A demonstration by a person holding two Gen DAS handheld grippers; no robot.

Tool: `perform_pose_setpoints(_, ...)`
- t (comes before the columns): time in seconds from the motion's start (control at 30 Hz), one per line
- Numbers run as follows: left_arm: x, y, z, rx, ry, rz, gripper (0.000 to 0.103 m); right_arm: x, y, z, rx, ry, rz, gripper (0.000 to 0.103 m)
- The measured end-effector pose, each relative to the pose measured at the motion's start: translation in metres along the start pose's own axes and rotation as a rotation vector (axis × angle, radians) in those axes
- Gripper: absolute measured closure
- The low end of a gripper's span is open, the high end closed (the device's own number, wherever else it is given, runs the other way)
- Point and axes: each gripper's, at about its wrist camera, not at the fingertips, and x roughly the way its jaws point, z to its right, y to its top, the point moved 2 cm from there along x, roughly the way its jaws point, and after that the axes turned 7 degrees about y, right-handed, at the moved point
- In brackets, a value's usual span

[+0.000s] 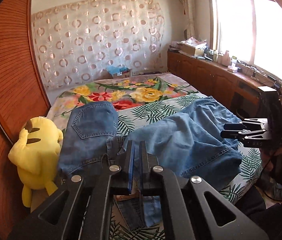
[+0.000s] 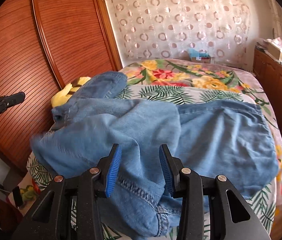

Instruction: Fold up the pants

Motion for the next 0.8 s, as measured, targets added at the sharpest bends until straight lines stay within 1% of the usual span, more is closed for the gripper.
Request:
perform_pose_setpoints(0.03,0.001,-0.001,0.000,-0.001,0.002,-0.002,0.098,0.003,0.001,0.000,-0.002,0.000,-0.011,0.062)
perform_pose_setpoints(0.07,0.003,-0.002,-0.001,-0.002,0.005,-0.006,0.091,0.005,0.001,0.001,-0.004,0.000,-0.022,0.062)
perform_pose_setpoints(0.1,0.006,-0.003,-0.002,-0.004,0.007,-0.011,0.087,0.008,0.000,0.002,-0.005,-0.001,-0.035,0.062)
perform_pose_setpoints(0.17,0.010,-0.006,-0.004,-0.006,0.013,-0.016,0.073,0.012,-0.007,0.003,-0.008,-0.009,-0.070,0.062)
perform_pose_setpoints(0.2,0.015,-0.008,-0.005,-0.009,0.016,-0.024,0.070,0.014,-0.009,0.004,-0.011,-0.018,-0.088,0.062)
perform_pose_setpoints(0.23,0.018,-0.009,-0.005,-0.012,0.016,-0.031,0.060,0.018,-0.014,0.007,-0.013,-0.034,-0.108,0.062)
perform_pose_setpoints(0.27,0.022,-0.011,-0.006,-0.016,0.013,-0.034,0.057,0.021,-0.019,0.009,-0.017,-0.050,-0.129,0.062)
perform_pose_setpoints(0.4,0.037,-0.017,-0.007,-0.020,0.022,-0.058,0.057,0.031,-0.042,0.026,-0.021,-0.123,-0.211,0.062)
perform_pose_setpoints(0.43,0.041,-0.019,-0.007,-0.021,0.028,-0.062,0.057,0.031,-0.046,0.031,-0.015,-0.120,-0.220,0.062)
perform_pose_setpoints(0.47,0.046,-0.020,-0.008,-0.022,0.033,-0.068,0.057,0.028,-0.047,0.033,-0.016,-0.111,-0.201,0.062)
perform_pose_setpoints(0.57,0.064,-0.025,-0.011,-0.033,0.029,-0.099,0.057,0.024,-0.046,0.038,0.003,-0.091,-0.197,0.062)
perform_pose_setpoints(0.67,0.078,-0.027,-0.011,-0.032,0.033,-0.113,0.057,0.022,-0.043,0.038,-0.003,-0.090,-0.172,0.062)
perform_pose_setpoints(0.8,0.102,-0.029,-0.011,-0.029,0.017,-0.140,0.057,0.014,-0.039,0.041,-0.006,-0.080,-0.110,0.062)
